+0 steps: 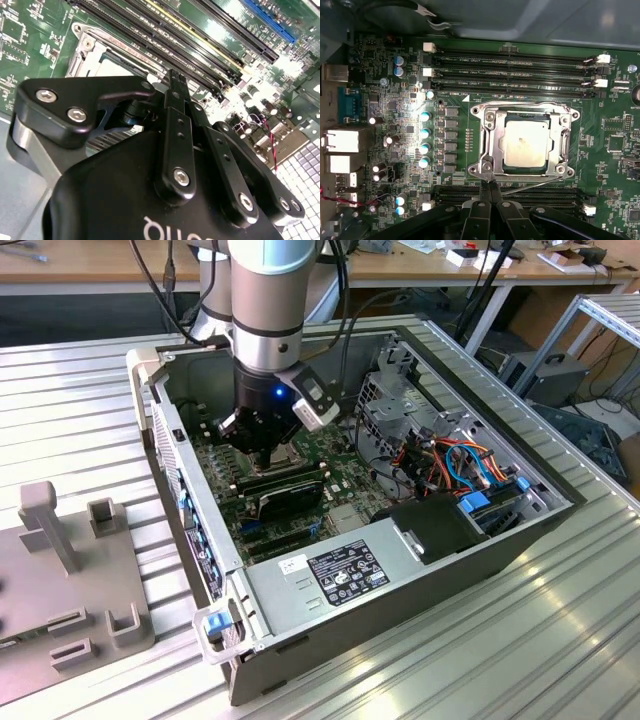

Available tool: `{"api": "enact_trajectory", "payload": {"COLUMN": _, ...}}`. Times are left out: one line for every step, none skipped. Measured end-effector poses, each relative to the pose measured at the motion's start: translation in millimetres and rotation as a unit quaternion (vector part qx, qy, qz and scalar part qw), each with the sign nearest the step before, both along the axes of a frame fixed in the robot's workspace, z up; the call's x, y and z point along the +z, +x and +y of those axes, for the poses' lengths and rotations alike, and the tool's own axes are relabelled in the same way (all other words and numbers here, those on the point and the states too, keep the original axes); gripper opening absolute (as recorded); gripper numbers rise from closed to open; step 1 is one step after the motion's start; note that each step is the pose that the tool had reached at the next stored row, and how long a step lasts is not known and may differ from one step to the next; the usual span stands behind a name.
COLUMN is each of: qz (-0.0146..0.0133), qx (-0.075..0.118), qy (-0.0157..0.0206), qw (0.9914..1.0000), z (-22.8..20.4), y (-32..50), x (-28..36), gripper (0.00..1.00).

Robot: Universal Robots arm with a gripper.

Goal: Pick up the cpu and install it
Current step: 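Install the second cpu locking lever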

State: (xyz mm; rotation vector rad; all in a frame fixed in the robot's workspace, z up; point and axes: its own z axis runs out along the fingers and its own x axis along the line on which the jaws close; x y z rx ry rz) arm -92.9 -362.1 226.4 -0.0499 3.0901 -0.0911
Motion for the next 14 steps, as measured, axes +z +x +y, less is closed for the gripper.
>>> {"api": "enact_trajectory", "payload": {"qz": 0.0001, "qx": 0.000, "qy": -0.0010, "qw": 1.00000, "z": 0.0, "y": -0.8, "x": -0.1, "gripper": 0.11}}
{"api": "enact_trajectory", "payload": {"qz": 0.0001, "qx": 0.000, "qy": -0.0017, "qw": 1.00000, "z": -0.1, "y": -1.2, "x": -0.1, "gripper": 0.11}}
{"api": "enact_trajectory", "payload": {"qz": 0.0001, "qx": 0.000, "qy": -0.0024, "qw": 1.00000, "z": 0.0, "y": -1.4, "x": -0.3, "gripper": 0.11}}
{"api": "enact_trajectory", "payload": {"qz": 0.0000, "qx": 0.000, "qy": -0.0046, "qw": 0.99999, "z": -0.1, "y": -2.3, "x": -0.6, "gripper": 0.11}}
{"api": "enact_trajectory", "payload": {"qz": 0.0001, "qx": 0.000, "qy": -0.0052, "qw": 0.99999, "z": -0.1, "y": -3.0, "x": -0.7, "gripper": 0.11}}
{"api": "enact_trajectory", "payload": {"qz": 0.0000, "qx": 0.000, "qy": -0.0058, "qw": 0.99998, "z": 0.0, "y": -3.7, "x": -0.9, "gripper": 0.11}}
{"api": "enact_trajectory", "payload": {"qz": 0.0000, "qx": 0.000, "qy": -0.0072, "qw": 0.99997, "z": 0.3, "y": -4.8, "x": -1.2, "gripper": 0.11}}
{"api": "enact_trajectory", "payload": {"qz": 0.0001, "qx": 0.000, "qy": -0.0079, "qw": 0.99997, "z": 0.3, "y": -5.7, "x": -1.4, "gripper": 0.11}}
{"api": "enact_trajectory", "payload": {"qz": 0.0001, "qx": 0.000, "qy": -0.0079, "qw": 0.99997, "z": 0.4, "y": -5.8, "x": -1.6, "gripper": 0.11}}
{"api": "enact_trajectory", "payload": {"qz": 0.0000, "qx": 0.000, "qy": -0.0078, "qw": 0.99997, "z": 0.8, "y": -6.0, "x": -2.1, "gripper": 0.11}}
{"api": "enact_trajectory", "payload": {"qz": 0.0000, "qx": 0.000, "qy": -0.0079, "qw": 0.99997, "z": 1.7, "y": -6.1, "x": -2.4, "gripper": 0.11}}
{"api": "enact_trajectory", "payload": {"qz": 0.0001, "qx": 0.000, "qy": -0.0079, "qw": 0.99997, "z": 2.6, "y": -6.2, "x": -2.7, "gripper": 0.11}}
{"api": "enact_trajectory", "payload": {"qz": 0.0001, "qx": 0.000, "qy": -0.0079, "qw": 0.99997, "z": 3.4, "y": -6.2, "x": -3.0, "gripper": 0.11}}
{"api": "enact_trajectory", "payload": {"qz": 0.0000, "qx": 0.000, "qy": -0.0078, "qw": 0.99997, "z": 3.9, "y": -6.2, "x": -3.3, "gripper": 0.11}}
